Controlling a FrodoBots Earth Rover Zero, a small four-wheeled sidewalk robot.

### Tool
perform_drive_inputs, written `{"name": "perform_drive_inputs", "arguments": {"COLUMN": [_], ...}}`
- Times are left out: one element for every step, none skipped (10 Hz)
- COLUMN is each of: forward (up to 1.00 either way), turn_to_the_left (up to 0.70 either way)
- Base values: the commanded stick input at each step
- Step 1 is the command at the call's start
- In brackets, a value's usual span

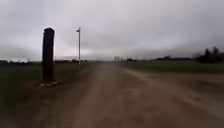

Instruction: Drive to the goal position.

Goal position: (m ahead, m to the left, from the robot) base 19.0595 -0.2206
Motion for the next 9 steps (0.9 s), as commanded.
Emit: {"name": "perform_drive_inputs", "arguments": {"forward": [0.85, 0.85, 0.85, 0.85, 0.85, 0.85, 0.85, 0.85, 0.85], "turn_to_the_left": [0.00, 0.00, 0.00, -0.34, -0.34, 0.00, 0.00, 0.00, 0.00]}}
